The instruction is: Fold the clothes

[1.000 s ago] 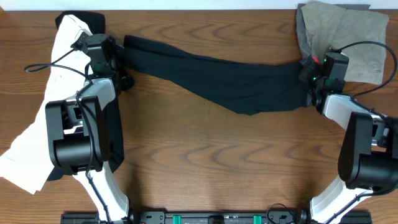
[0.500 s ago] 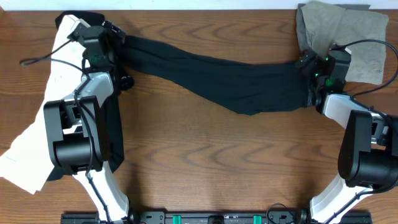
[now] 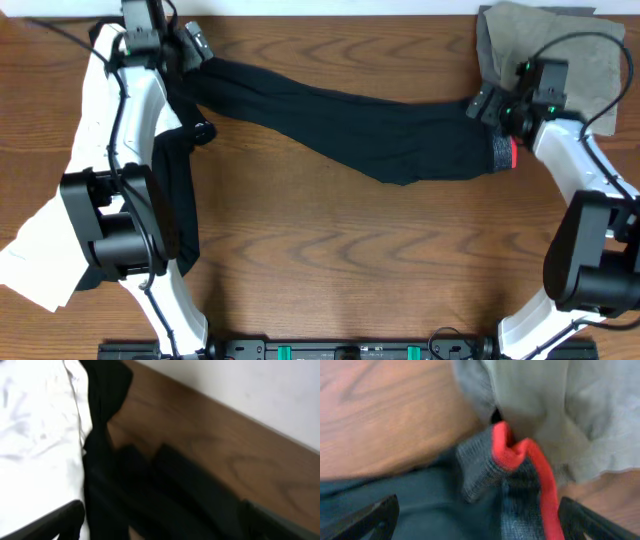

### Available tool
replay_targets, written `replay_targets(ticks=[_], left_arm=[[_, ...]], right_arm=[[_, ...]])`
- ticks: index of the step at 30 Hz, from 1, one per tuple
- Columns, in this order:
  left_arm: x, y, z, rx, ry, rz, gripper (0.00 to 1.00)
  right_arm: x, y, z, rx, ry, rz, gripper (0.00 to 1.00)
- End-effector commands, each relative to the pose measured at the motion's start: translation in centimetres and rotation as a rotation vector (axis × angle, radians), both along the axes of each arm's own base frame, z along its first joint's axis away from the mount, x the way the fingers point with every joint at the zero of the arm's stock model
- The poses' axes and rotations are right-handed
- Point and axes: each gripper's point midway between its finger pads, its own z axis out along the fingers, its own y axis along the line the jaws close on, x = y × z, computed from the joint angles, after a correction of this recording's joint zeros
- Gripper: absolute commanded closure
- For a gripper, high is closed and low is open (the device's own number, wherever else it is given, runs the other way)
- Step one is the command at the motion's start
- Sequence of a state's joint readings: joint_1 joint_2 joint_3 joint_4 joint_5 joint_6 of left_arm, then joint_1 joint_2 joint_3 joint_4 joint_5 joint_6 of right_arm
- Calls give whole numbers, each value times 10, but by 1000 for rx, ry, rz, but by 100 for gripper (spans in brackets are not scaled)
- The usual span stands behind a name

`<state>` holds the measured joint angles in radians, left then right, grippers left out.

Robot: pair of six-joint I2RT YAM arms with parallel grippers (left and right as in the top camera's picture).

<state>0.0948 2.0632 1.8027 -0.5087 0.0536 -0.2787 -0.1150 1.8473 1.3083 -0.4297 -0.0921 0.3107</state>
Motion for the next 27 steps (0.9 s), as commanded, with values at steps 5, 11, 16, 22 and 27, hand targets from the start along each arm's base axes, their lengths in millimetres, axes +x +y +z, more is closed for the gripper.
replay_targets(ticks=[5,11,16,22,27], left_arm=[[-14,-5,13,72,82,-109,2],[-31,-7,-1,76,168,-135,2],[-16,-8,-9,105,138,-180,2],[10,-19,-26,166,85,-271,2],[20,-22,-64,194,119,-307,2]], right_arm=[[-11,8,37,-19,51,64,1],[-21,22,38,7,100,111,1],[-24,52,36,-9,116,192,1],[-24,72,36,-13,109,237,1],[-24,76,36,-12,110,245,1]])
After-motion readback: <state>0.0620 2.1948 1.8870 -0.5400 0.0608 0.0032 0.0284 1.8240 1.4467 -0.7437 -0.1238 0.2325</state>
